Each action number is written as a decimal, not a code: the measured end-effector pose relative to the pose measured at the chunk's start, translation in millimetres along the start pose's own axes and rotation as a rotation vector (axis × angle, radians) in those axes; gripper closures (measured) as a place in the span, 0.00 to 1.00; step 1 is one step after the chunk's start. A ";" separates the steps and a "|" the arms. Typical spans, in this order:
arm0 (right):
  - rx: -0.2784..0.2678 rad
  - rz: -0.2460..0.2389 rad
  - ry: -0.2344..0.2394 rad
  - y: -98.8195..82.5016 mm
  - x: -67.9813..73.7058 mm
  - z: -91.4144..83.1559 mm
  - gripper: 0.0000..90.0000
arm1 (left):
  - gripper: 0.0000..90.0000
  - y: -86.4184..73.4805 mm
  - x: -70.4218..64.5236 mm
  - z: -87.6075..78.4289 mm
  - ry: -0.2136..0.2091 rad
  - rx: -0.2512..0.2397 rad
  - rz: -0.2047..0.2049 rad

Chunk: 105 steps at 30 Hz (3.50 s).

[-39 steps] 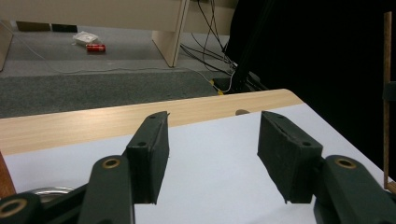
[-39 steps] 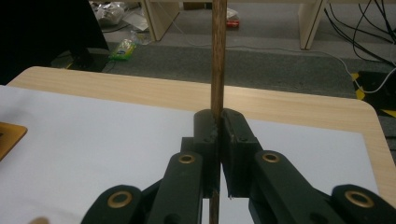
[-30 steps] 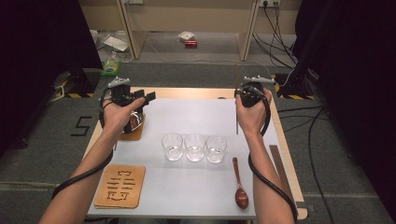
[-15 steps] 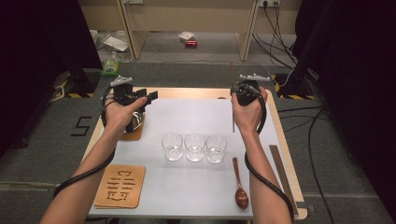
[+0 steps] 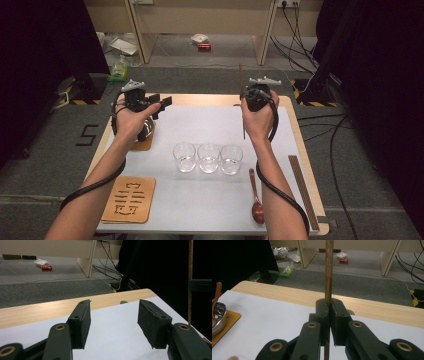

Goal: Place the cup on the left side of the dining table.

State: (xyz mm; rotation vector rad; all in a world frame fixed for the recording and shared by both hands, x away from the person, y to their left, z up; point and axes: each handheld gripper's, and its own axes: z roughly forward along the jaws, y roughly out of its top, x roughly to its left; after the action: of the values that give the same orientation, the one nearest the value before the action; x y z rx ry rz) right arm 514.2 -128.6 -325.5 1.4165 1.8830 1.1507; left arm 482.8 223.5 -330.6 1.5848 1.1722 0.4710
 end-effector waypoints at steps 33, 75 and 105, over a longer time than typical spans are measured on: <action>-0.006 -0.027 0.051 4.4 32.3 15.7 0.95 | 0.47 6.4 -5.0 4.6 0.000 -0.001 0.006; 0.002 -0.060 0.127 -3.8 72.8 31.3 0.95 | 0.48 21.5 -24.7 32.2 -0.048 -0.008 0.014; -0.012 -0.081 0.170 -3.9 88.4 33.9 0.95 | 0.50 38.9 -47.6 59.5 -0.106 -0.024 0.026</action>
State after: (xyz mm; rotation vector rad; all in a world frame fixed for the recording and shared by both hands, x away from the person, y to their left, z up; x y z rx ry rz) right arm 510.7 -34.8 -338.4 1.2579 2.0258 1.2757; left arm 525.5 153.9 -305.1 1.5867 1.0632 0.4113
